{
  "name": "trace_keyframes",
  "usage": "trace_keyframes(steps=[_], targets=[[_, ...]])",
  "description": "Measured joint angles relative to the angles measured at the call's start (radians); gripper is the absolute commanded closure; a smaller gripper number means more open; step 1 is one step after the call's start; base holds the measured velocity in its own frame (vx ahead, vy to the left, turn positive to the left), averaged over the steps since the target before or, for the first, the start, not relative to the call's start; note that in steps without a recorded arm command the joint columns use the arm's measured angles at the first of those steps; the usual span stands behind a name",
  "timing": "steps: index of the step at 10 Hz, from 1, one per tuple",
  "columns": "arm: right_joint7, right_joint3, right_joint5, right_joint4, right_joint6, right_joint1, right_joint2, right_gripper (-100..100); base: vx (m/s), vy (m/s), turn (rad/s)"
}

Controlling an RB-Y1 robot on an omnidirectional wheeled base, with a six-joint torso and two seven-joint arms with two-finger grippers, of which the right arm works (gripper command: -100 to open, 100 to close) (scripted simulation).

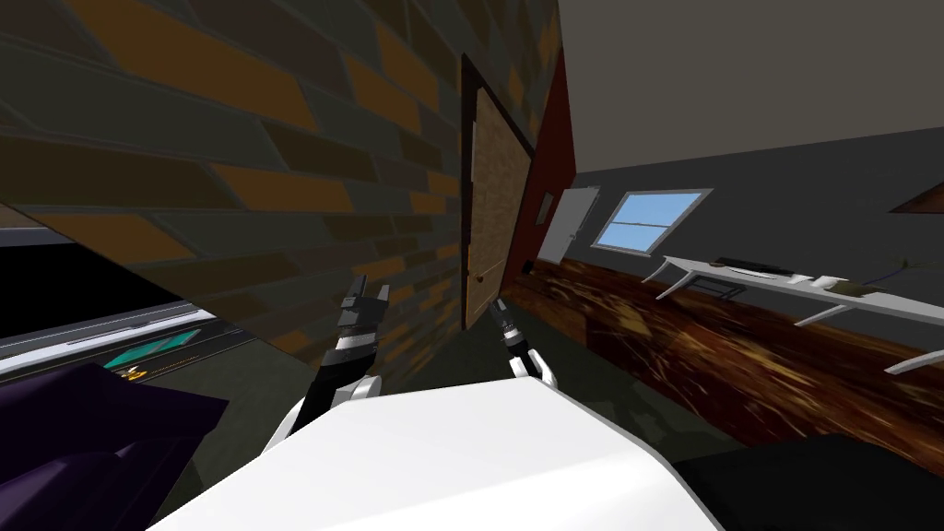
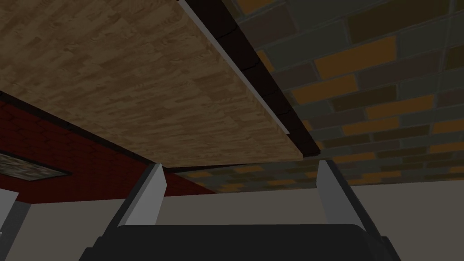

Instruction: Pull the door open

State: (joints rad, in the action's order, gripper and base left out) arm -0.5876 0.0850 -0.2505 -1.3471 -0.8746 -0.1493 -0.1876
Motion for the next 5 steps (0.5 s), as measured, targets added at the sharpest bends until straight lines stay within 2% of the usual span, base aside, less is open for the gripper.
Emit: trace_keyframes(steps=[3,5], targets=[[-0.041,0.005,-0.022,0.055,-0.013,0.014,-0.007,-100,0.097,-0.044,0.045],[-0.066,0.005,-0.033,0.107,-0.027,0.035,-0.015,-100,0.091,-0.031,0.048]])
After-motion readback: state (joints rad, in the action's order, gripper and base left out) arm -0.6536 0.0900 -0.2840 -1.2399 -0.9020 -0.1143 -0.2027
